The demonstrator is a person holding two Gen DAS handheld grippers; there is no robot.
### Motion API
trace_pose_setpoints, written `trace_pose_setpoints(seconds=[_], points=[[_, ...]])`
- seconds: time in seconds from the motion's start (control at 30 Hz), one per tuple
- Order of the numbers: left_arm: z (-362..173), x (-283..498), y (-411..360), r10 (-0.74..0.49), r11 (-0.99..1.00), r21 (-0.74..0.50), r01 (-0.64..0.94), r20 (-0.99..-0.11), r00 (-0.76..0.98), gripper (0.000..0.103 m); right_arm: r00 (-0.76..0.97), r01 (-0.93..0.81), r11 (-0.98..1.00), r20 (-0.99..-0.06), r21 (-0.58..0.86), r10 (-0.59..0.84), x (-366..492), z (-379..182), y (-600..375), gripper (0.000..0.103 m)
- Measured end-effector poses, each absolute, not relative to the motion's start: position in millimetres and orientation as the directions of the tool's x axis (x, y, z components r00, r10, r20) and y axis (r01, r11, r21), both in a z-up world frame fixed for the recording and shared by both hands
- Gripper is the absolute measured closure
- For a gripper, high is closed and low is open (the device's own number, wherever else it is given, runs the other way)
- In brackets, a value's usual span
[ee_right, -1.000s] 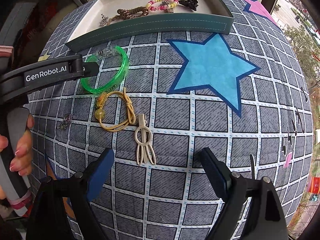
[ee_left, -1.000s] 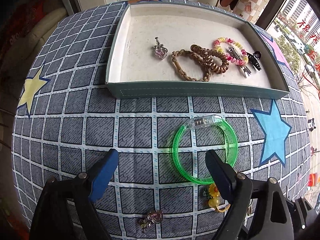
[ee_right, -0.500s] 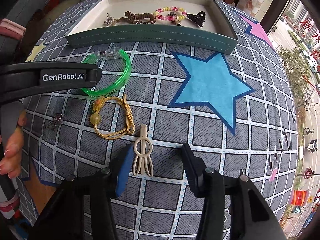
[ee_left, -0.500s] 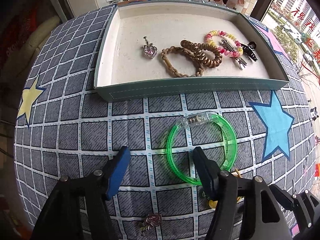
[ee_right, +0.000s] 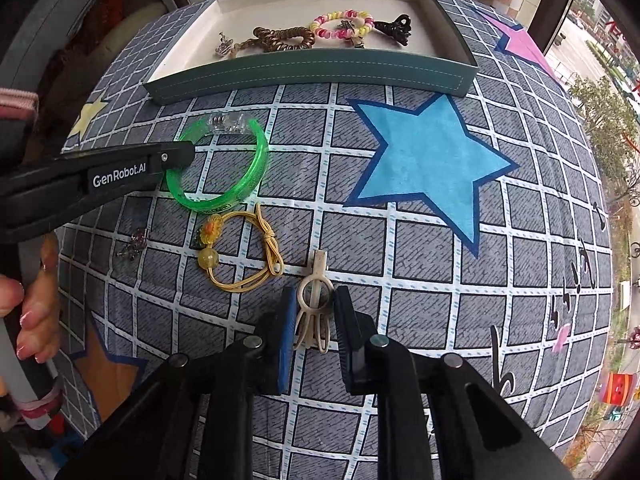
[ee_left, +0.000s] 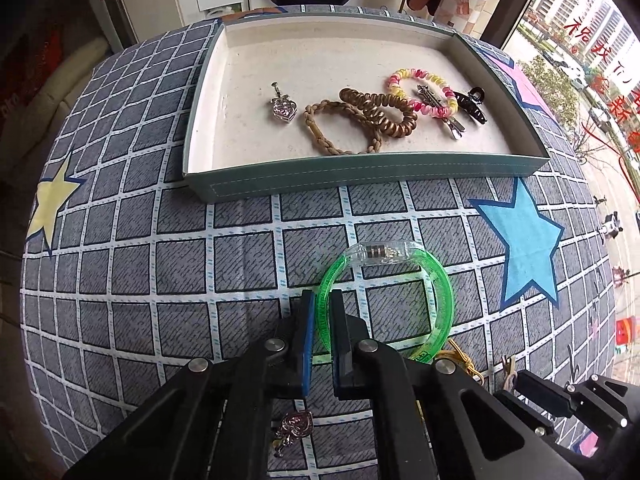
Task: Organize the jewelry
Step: 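Carry the bangle in the left tool and clip in the right over the tray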
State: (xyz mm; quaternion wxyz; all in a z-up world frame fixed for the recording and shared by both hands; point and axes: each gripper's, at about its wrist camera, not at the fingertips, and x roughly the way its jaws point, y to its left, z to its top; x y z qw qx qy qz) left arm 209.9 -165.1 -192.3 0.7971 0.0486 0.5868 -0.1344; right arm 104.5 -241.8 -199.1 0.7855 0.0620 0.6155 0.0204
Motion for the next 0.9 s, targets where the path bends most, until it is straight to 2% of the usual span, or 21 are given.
trace_pose_setpoints(seconds=[0.23,0.43,0.9], points=[[-171,206,-141,-0.195,0.963,-0.123,0.238,-0.931,0.308,0.084,0.248,0.105,0.973,-0.952,0.207,0.176,99,-191,-271,0.082],[-154,192,-124,-0.219,0.954,-0.128,0.272,-0.915,0.338,0.084,0.263,0.155,0.951,-0.939,0.267,0.221,95,-177,-293,0.082],[-107,202,-100,-0.235,0.958,-0.133,0.255,-0.873,0.427,0.084,0.336,0.146,0.937,-0.907,0.317,0.254,128,-133,-317,0.082]])
